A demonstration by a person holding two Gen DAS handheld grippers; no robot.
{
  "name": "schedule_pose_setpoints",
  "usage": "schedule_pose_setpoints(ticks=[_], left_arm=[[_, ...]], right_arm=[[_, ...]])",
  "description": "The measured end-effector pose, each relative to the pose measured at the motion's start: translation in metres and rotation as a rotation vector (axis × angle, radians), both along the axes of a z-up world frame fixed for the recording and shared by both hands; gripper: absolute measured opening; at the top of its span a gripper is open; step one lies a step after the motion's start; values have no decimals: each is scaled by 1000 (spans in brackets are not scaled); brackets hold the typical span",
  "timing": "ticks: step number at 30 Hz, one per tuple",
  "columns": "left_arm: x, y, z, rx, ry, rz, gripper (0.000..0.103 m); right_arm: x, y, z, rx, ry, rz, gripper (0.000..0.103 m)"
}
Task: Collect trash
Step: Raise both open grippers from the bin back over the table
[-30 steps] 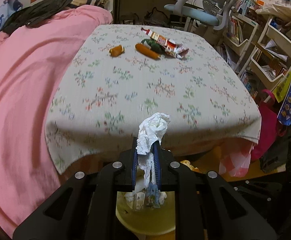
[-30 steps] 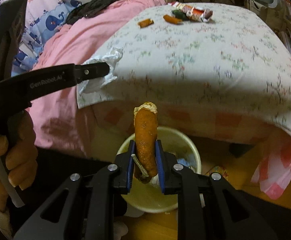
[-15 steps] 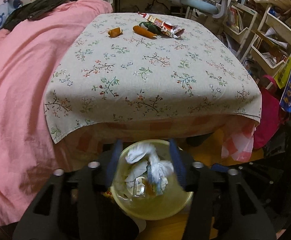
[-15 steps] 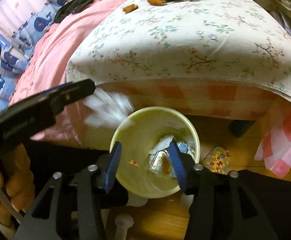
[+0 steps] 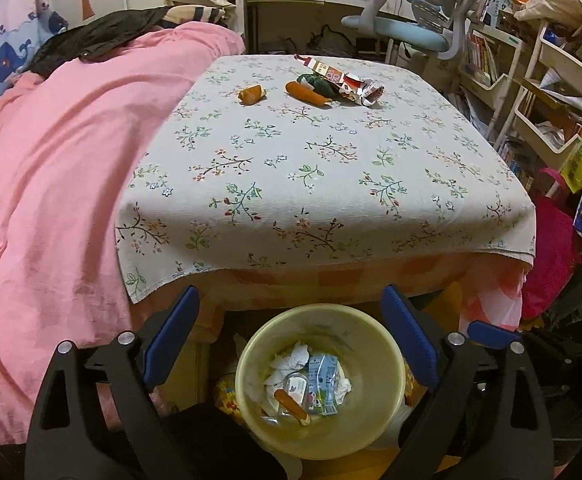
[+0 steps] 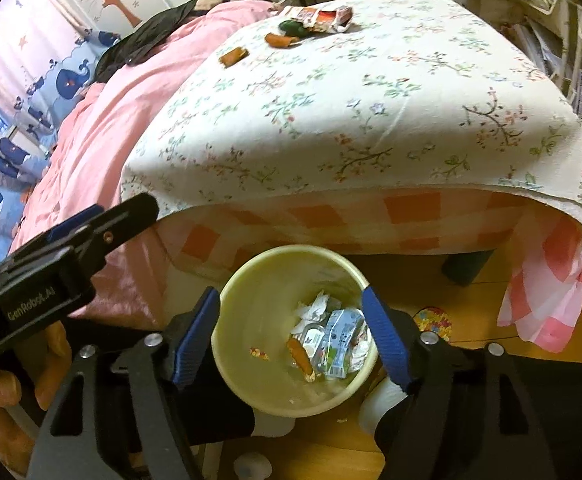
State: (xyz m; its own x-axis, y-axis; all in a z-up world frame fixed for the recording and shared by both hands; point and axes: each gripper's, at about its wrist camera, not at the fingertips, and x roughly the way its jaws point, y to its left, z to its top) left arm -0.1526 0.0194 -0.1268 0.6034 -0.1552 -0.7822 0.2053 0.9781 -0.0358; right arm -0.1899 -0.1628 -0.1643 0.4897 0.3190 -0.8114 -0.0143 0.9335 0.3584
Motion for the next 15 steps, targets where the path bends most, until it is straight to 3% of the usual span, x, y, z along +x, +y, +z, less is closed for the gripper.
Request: schedule_pose_setpoints(ticks=[5,9,15], left_arm=[[-5,1,1,-19,-24,-5,89],[-12,18,5,-125,-51,48,89],[-21,29,17,-127,-127,92,89]], right_arm=[[3,0,10,11,-32,-22,73],[6,9,21,-15,-66,-18,74],[6,12,30,-64,-100,-33,77]])
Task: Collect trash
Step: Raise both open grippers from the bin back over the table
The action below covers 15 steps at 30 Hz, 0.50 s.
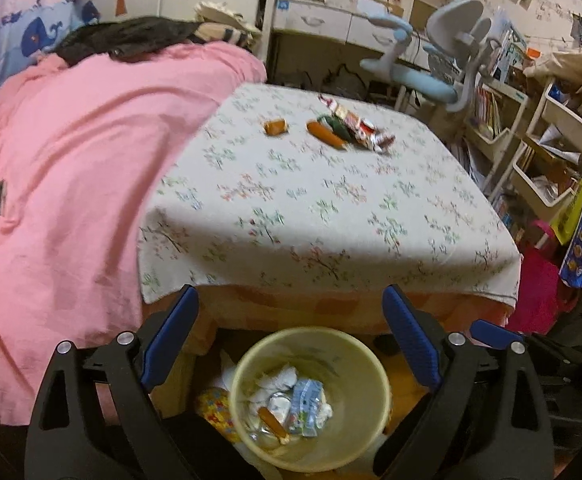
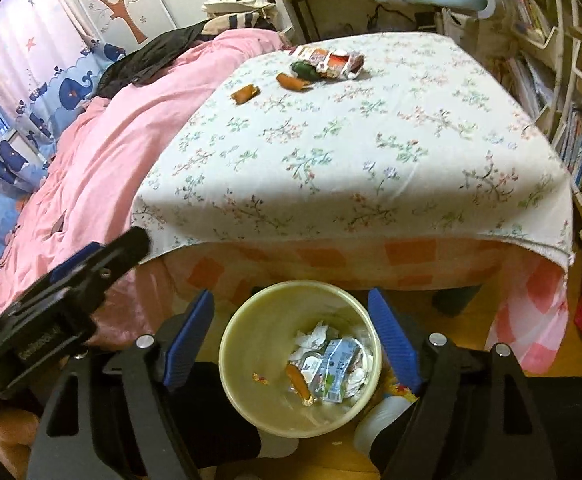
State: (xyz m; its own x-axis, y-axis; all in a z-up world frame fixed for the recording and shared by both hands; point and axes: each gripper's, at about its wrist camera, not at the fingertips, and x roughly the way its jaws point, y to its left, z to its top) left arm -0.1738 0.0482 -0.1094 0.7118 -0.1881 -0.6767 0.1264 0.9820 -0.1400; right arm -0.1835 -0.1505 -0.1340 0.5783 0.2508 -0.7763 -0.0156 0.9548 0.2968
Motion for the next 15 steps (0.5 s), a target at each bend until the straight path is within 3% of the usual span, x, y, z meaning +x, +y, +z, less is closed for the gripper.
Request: schedule_pose_setpoints(ticks=[4,15], left_arm=[[-4,7,10,19,-52,32,89],[27,12,57,38,-154,88,91]], right_arm=[[2,-13,4,13,-10,-54,77],[9,-26,56,-55,-225,-94,86]])
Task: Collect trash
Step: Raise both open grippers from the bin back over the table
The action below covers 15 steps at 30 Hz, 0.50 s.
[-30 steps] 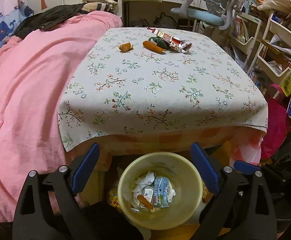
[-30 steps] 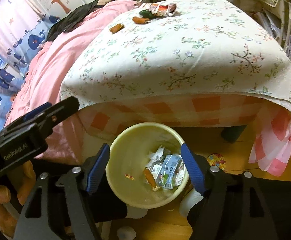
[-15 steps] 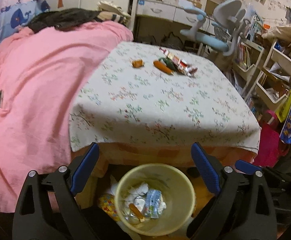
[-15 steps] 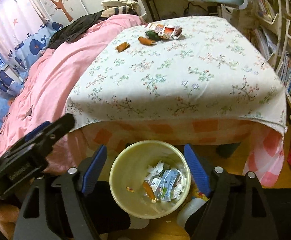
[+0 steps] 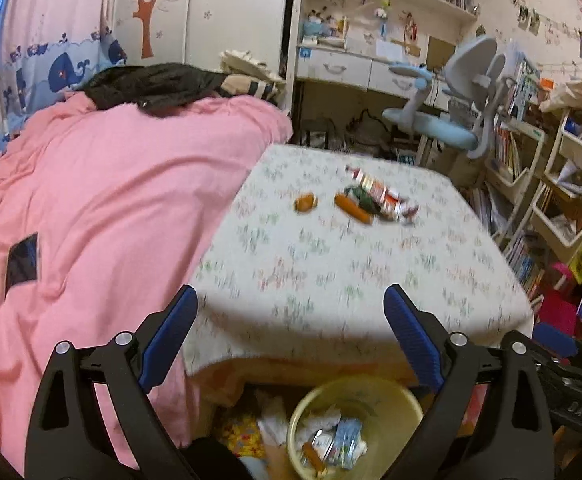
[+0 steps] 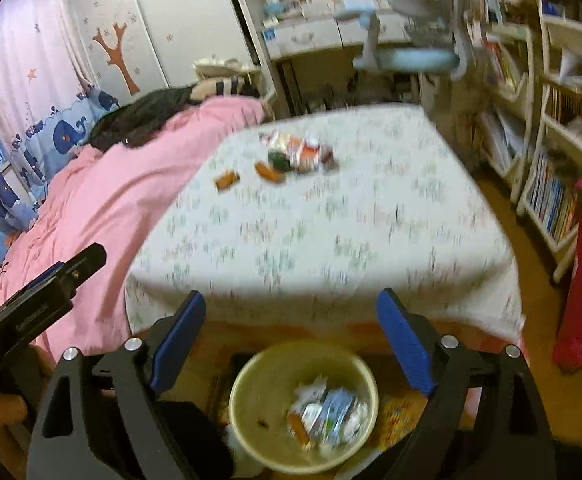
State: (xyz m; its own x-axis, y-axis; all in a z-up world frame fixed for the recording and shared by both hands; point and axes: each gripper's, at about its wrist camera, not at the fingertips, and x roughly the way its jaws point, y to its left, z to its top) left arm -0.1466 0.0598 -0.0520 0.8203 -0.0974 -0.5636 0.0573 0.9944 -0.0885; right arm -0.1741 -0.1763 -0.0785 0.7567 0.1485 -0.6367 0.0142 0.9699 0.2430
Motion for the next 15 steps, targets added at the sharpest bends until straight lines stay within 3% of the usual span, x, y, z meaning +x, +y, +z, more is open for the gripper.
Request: schedule_pose_setpoints(ticks=[4,9,15], left_arm=[[28,-4,1,47,-13,-12,92],[66,1,-1,-29,3,0,92],[99,-15,-3,62,27,-10,94]], right_arm=[[21,-2,21,-57,-68,10,89],[50,-6,36,-113,-111,32,90],[73,-8,31,-123,-129,57,91]])
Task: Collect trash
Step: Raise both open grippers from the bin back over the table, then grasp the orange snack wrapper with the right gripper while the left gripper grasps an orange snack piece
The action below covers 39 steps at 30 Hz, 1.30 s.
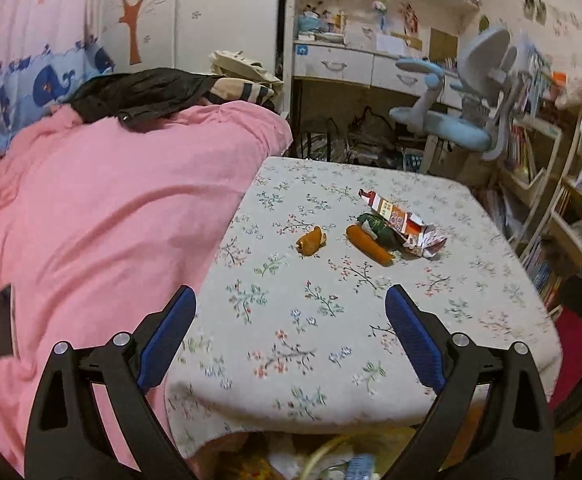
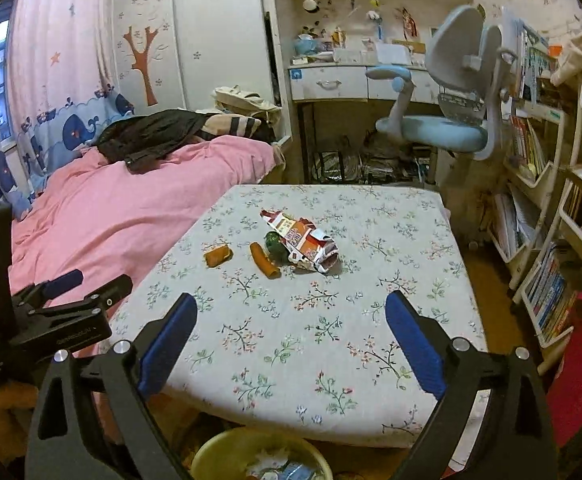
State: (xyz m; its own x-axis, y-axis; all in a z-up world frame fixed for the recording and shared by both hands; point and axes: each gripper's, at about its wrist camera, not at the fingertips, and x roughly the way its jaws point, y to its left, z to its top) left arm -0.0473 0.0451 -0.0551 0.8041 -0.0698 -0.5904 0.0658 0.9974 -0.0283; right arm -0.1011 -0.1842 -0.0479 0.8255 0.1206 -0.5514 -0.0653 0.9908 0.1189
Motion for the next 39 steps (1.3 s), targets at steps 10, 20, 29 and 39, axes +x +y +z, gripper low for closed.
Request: schedule_pose_setpoints(ticks=[10,20,29,39], left_arm=[[46,-19,0,39,25,-12,95],[80,-18,-9,33,59,-5,95],[104,-17,-21,7,101,11,95],[124,-27,-27,36,114,-7,95]], right_arm=[[28,-4,-9,37,54,-3,91],[65,-14,-19,63,100,-4,91],[91,-27,-30,107,142,-37,91],[116,-28,-41,99,165,-40,91]])
